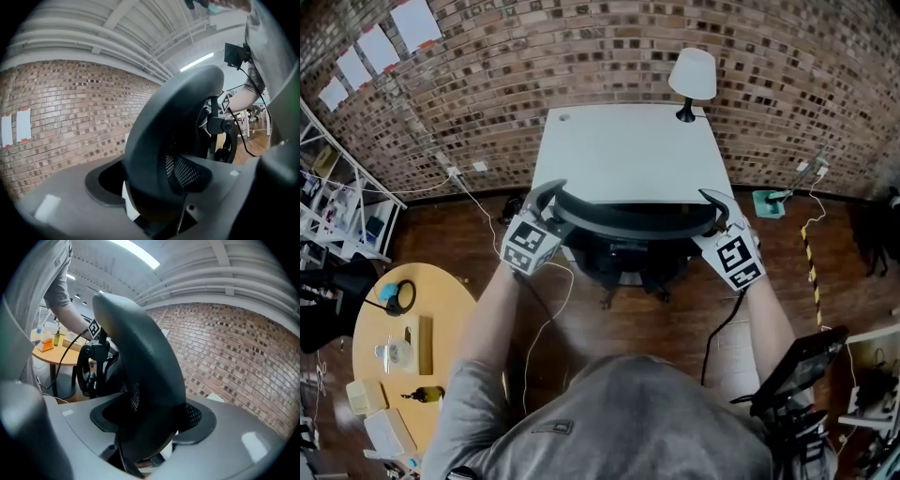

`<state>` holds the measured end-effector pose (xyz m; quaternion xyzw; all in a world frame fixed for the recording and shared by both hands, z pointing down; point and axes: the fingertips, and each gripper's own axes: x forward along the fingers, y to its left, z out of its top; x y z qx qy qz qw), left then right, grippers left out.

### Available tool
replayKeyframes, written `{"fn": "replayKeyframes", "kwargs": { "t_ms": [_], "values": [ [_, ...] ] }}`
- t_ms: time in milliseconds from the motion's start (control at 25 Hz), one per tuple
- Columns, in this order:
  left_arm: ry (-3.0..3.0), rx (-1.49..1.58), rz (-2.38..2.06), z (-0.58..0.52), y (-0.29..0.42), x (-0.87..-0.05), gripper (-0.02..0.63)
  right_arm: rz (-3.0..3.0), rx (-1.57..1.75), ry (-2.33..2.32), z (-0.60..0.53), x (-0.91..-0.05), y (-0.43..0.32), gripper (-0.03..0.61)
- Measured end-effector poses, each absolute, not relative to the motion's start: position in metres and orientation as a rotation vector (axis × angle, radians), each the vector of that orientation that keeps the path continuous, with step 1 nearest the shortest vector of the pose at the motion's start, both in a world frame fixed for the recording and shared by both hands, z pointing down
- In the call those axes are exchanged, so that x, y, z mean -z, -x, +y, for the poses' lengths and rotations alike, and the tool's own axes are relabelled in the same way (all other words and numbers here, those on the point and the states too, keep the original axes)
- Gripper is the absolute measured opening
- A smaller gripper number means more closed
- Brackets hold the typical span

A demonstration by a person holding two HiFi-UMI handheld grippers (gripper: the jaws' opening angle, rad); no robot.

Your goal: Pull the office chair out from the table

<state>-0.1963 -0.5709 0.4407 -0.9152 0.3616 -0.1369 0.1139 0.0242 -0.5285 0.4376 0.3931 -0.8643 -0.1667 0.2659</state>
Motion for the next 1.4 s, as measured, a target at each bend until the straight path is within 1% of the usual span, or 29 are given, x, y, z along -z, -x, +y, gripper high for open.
{"fn": "replayKeyframes", "kwargs": {
  "t_ms": [520,1400],
  "values": [
    [2.695,0.39,1.105,-0.55,0.187,-0.441,0.314,-2.293,0.376,-1.117,-0.518,-0.44,-0.036,0.316],
    [2.743,0.344,1.076,-0.473,0.191,-0.436,0.314,-2.277,0.372,-1.143,-0.443,-0.436,-0.03,0.319]
  ]
}}
